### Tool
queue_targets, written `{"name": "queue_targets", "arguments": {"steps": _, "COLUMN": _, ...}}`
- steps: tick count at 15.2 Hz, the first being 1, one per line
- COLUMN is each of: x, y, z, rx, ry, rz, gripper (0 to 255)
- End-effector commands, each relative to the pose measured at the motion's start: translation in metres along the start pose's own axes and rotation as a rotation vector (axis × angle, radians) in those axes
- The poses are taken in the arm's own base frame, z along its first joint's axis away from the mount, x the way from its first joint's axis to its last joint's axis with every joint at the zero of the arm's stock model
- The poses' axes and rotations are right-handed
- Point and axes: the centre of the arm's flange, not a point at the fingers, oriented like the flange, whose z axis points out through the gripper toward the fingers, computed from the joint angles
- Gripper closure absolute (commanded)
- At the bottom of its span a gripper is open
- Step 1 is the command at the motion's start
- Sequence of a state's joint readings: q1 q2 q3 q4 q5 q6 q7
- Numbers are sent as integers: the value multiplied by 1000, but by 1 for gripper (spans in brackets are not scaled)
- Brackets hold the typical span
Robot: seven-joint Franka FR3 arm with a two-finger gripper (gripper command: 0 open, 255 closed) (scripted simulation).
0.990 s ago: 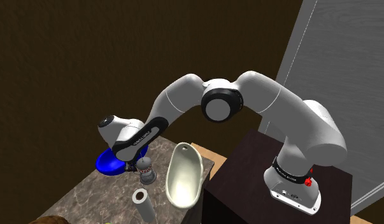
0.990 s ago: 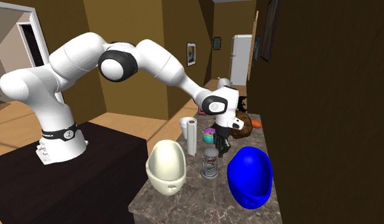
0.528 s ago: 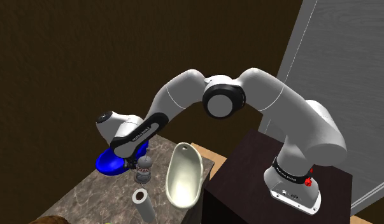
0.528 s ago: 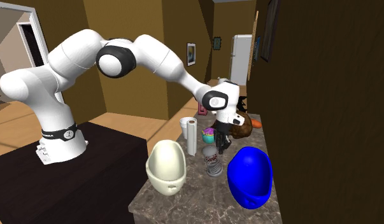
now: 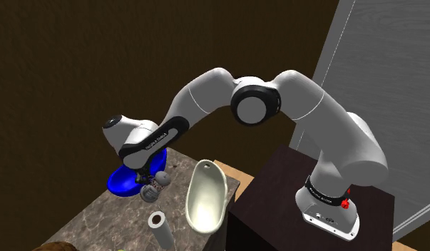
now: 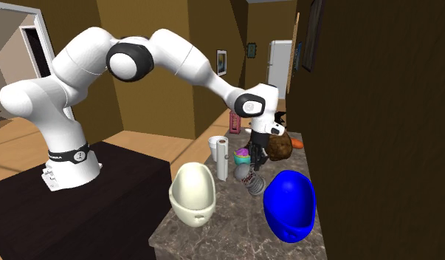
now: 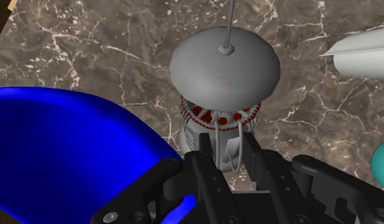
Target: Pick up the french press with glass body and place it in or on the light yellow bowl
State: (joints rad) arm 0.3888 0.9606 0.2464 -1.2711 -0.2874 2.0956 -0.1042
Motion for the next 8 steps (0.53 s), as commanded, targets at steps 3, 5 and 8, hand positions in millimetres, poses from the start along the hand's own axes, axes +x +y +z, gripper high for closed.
{"name": "queue_targets", "arguments": {"steps": 3, "x": -2, "y": 0, "z": -21, "rx": 0, "ry": 0, "rz": 0, "gripper": 255}}
{"name": "queue_targets", "arguments": {"steps": 5, "x": -4, "y": 0, "z": -32, "rx": 0, "ry": 0, "rz": 0, "gripper": 255}}
{"name": "queue_targets", "arguments": {"steps": 8, "x": -5, "y": 0, "z": -47, "rx": 0, "ry": 0, "rz": 0, "gripper": 255}}
